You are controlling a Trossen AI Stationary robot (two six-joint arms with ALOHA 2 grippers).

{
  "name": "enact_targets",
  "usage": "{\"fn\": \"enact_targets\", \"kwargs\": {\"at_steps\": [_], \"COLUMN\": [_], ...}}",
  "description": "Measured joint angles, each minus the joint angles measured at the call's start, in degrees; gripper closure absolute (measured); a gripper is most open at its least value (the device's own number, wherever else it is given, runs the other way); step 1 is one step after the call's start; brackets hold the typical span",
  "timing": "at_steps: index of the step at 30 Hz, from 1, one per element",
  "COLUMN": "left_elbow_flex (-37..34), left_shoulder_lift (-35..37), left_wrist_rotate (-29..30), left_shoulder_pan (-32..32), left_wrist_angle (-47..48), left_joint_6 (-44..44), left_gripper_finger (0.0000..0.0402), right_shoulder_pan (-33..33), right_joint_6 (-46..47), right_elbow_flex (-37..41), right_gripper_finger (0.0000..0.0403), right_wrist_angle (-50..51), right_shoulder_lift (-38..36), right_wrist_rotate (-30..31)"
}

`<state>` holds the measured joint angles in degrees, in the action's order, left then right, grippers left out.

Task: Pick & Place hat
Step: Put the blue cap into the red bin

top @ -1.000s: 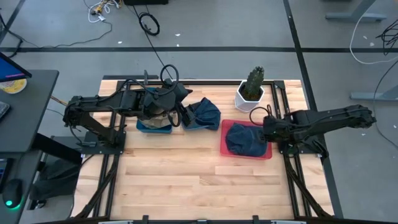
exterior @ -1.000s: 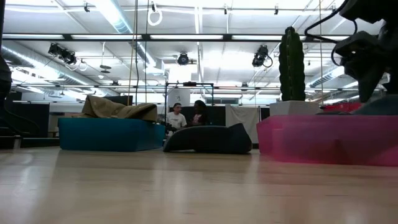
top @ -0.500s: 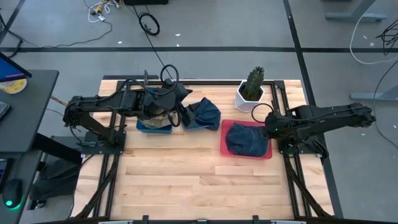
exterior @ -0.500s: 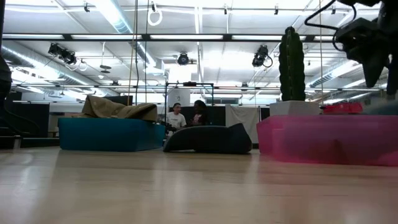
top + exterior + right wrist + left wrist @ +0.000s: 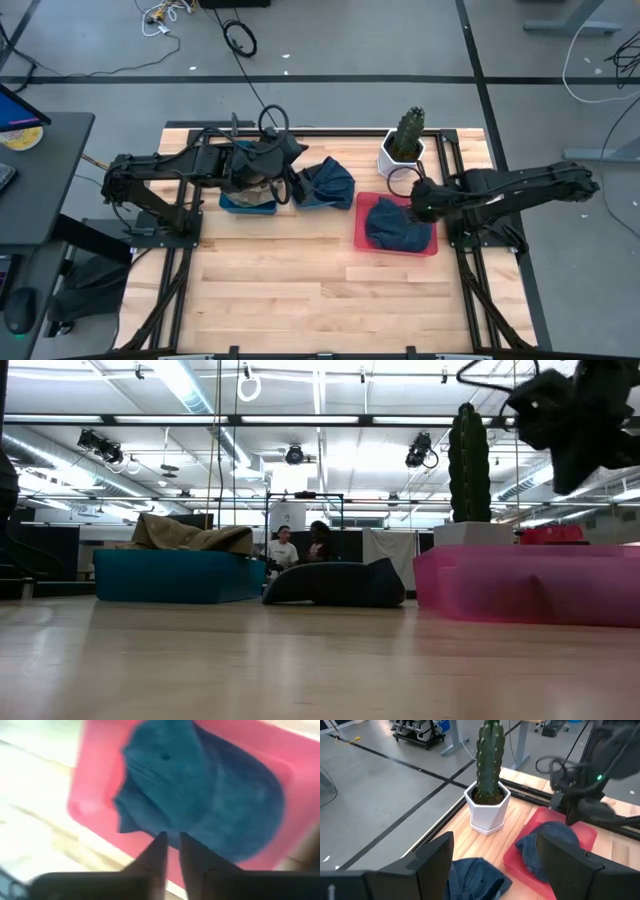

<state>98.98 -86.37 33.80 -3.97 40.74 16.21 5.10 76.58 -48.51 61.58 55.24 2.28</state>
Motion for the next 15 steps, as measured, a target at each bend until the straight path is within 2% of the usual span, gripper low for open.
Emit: {"fn": "enact_targets", "kwargs": {"at_steps": [3, 9, 15], "left_elbow_flex": [0.00, 0.02, 0.02], "left_shoulder_lift": [0.00, -0.25, -3.23], "left_wrist_rotate": [-0.03, -2.92, -11.29], "left_shoulder_pan": [0.20, 1.43, 1.58], "left_wrist_angle": [2.50, 11.36, 14.01], "left_joint_6": [1.61, 5.34, -12.82], "left_gripper_finger": [0.0115, 0.0115, 0.0115], "right_shoulder_pan": [0.00, 0.00, 0.00], "right_joint_6": [-2.46, -10.24, -17.83], "right_elbow_flex": [-1.92, -6.22, -6.82], "right_gripper_finger": [0.0396, 0.0391, 0.0397], "right_wrist_angle": [-1.93, -5.49, -15.90], "right_shoulder_lift": [-0.02, -0.07, -0.13], "right_wrist_rotate": [1.94, 4.73, 4.77]}}
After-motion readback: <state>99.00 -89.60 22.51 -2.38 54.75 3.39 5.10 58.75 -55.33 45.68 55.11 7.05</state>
